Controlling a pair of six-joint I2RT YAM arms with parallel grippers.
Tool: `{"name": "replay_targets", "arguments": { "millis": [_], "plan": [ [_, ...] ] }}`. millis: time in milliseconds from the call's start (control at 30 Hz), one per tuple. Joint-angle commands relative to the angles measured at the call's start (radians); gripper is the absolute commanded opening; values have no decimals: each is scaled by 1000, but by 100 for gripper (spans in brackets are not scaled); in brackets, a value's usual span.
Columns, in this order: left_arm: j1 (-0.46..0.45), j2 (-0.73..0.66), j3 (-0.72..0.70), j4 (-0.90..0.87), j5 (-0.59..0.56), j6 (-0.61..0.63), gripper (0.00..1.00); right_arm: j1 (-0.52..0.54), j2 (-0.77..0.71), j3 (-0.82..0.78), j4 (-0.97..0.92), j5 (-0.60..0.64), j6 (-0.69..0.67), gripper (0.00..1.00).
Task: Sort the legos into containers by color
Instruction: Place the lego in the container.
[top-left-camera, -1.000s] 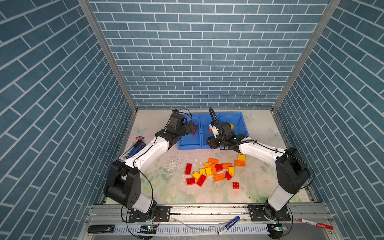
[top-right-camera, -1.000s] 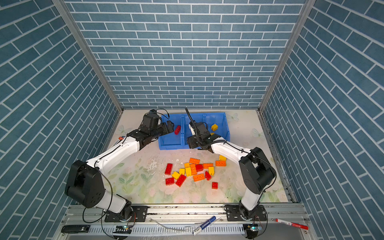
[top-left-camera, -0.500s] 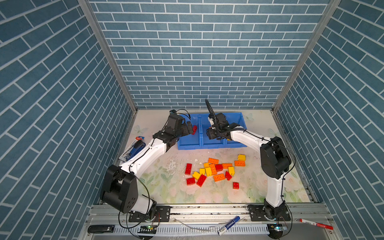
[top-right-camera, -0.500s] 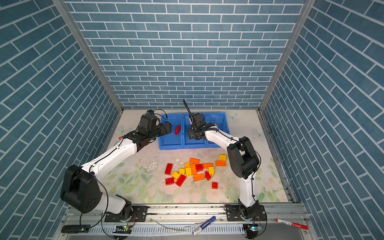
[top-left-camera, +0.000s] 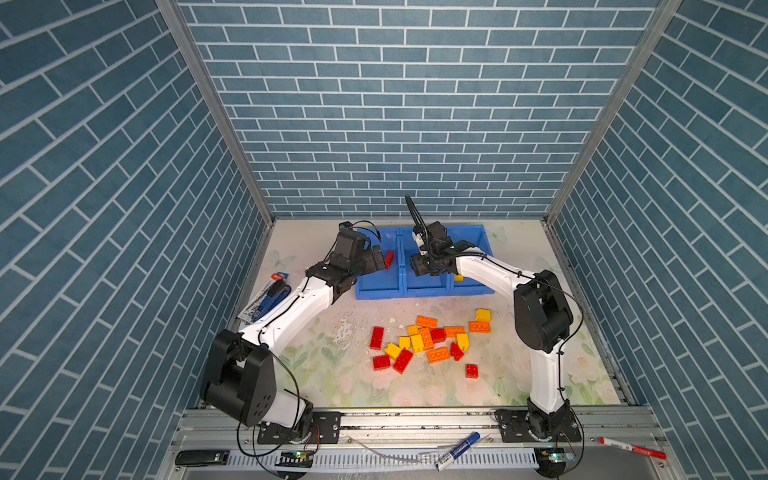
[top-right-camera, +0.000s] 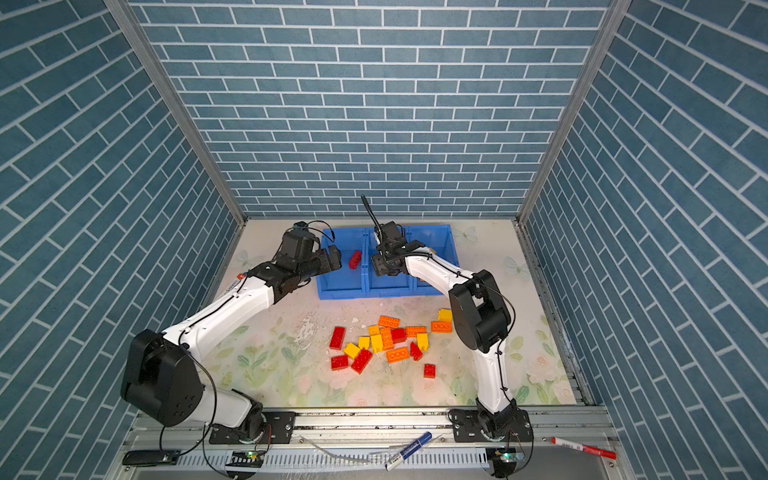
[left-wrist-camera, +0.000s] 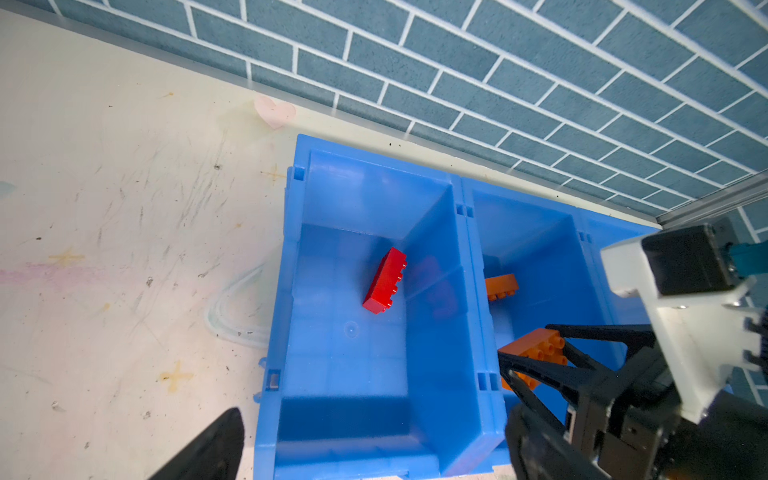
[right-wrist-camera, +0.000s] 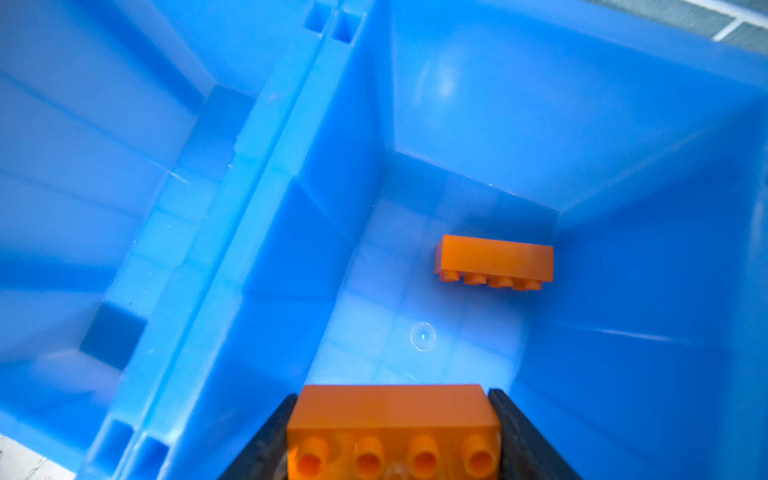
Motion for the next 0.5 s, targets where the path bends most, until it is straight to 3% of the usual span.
{"name": "replay_targets", "arguments": {
  "millis": [0, 300, 467],
  "plan": [
    [2, -7, 1, -36, -25, -4, 99, 5, -1, 30, -27, -4, -24, 70],
    [3, 11, 36, -213, 11, 13, 99, 6, 3, 15, -3, -10, -21, 73],
    [2, -43, -30, -333, 83, 62, 99, 8, -41, -14, 14, -21, -14, 74]
  ]
}}
